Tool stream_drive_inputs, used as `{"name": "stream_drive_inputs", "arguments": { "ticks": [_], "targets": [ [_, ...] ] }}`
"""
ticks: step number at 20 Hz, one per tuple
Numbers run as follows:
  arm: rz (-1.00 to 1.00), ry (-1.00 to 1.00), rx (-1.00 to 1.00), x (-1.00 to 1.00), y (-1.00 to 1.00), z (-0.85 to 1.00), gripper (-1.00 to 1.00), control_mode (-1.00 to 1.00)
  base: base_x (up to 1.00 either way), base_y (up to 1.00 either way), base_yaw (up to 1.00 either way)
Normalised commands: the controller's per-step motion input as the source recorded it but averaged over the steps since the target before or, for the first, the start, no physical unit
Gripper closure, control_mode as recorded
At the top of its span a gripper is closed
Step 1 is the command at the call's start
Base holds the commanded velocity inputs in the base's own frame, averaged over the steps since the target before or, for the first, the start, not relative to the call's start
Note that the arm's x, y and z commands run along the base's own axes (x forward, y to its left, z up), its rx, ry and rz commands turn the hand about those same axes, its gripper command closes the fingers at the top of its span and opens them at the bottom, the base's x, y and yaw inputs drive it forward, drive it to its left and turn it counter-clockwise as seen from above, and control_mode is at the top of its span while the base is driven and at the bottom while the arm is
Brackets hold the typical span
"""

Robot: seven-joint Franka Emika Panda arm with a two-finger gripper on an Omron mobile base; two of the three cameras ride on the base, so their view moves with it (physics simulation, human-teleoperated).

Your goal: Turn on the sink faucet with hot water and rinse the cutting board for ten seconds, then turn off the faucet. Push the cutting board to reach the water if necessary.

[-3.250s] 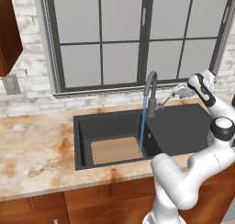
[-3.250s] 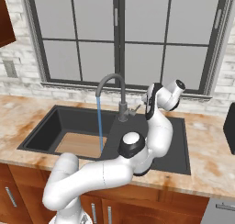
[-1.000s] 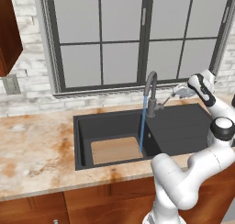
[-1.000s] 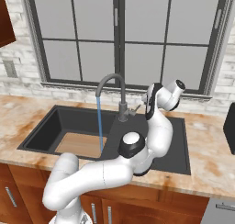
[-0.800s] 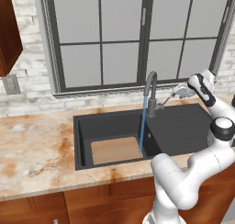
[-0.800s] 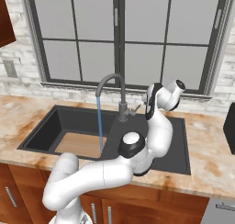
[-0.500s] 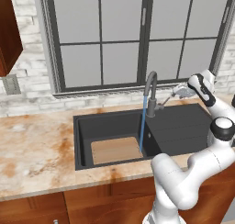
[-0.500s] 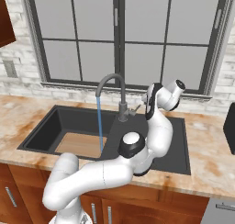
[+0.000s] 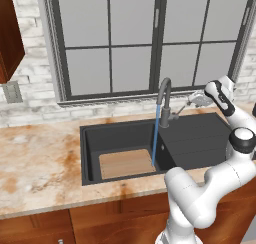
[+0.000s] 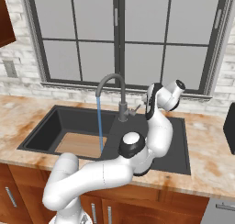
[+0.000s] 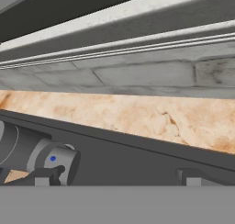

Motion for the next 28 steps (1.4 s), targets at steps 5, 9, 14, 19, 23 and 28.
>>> {"name": "stream_drive_inputs", "arguments": {
  "ticks": [5, 9, 14, 19, 23, 28],
  "targets": [
    [0.00, 0.00, 0.00, 0.00, 0.00, -0.16, -1.00, -1.00, 0.00, 0.00, 0.00],
    [0.00, 0.00, 0.00, 0.00, 0.00, -0.19, -1.00, -1.00, 0.00, 0.00, 0.00],
    [0.00, 0.00, 0.00, 0.00, 0.01, -0.06, -1.00, -1.00, 0.00, 0.00, 0.00],
    [0.00, 0.00, 0.00, 0.00, 0.06, -0.05, -1.00, -1.00, 0.00, 0.00, 0.00],
    [0.00, 0.00, 0.00, 0.00, 0.14, -0.07, -1.00, -1.00, 0.00, 0.00, 0.00],
    [0.00, 0.00, 0.00, 0.00, 0.15, -0.06, -1.00, -1.00, 0.00, 0.00, 0.00]
  ]
}}
